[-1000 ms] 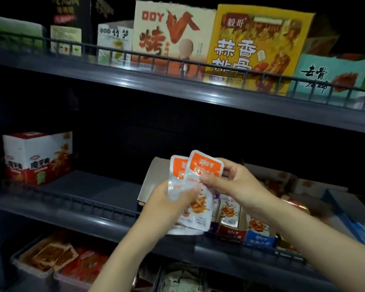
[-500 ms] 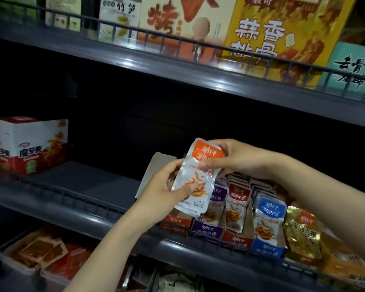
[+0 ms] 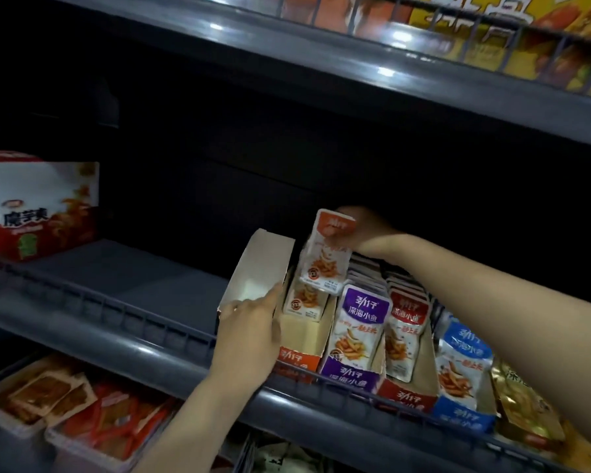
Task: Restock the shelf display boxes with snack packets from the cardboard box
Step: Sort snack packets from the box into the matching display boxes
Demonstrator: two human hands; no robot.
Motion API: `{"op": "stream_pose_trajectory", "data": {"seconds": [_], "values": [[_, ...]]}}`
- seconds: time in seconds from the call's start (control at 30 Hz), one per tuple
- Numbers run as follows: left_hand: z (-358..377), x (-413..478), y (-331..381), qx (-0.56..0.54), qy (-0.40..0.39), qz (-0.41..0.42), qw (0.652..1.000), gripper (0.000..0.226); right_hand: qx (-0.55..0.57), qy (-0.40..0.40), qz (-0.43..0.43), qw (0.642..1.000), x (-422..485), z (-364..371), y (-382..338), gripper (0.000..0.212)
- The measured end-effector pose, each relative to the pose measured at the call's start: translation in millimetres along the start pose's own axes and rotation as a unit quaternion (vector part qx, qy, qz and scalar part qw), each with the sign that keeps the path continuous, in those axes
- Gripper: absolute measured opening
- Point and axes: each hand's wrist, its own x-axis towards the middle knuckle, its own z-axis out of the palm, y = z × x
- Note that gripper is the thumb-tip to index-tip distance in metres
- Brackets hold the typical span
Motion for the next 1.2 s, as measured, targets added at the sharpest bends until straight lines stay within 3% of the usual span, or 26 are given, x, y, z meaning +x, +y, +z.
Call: {"op": "stream_pose_trajectory", "data": {"seconds": [0.2,0.3,0.4,0.6,0.93,1.1,1.2], "values": [[-1.2,-2.3,5.7,-0.012,0.003,-0.023,1.0,0.065,-0.012,0.055,-0.007,0.998,14.7,27.4,8.3,0.028],[0.8,-1.5,4.3,-0.004,-0.003,-0.015,1.0,0.063,-0.012,0.026,0.008,1.0,14.2,35.6,17.0,0.034],[3.1,-0.4,2.8,0.011,-0.014,-0.02,1.0,0.063,-0.106,-0.016,0.016,0.994,9.3,45.1,25.1,0.047],[1.3,-0.3,4.5,0.006,-0.008,-0.016,1.0,0.058,-0.177,-0.003,-0.008,0.984,11.7,46.7,21.5,0.058],[9.5,-4.0,-4.9,-0.007,0.034,0.029,0.999,0.054,-0.162,0.027,-0.03,0.986,-2.9,33.3,15.9,0.033],[1.9,-45.5,14.2,-0.089,0.092,0.084,0.988,0.046,-0.05,0.075,-0.087,0.992,-84.1,15.7,5.9,0.03],[8.2,-91.1,39.6,-0.178,0.052,0.073,0.98,0.037,-0.026,0.098,-0.12,0.988,-160.9,17.5,14.9,0.027]]}}
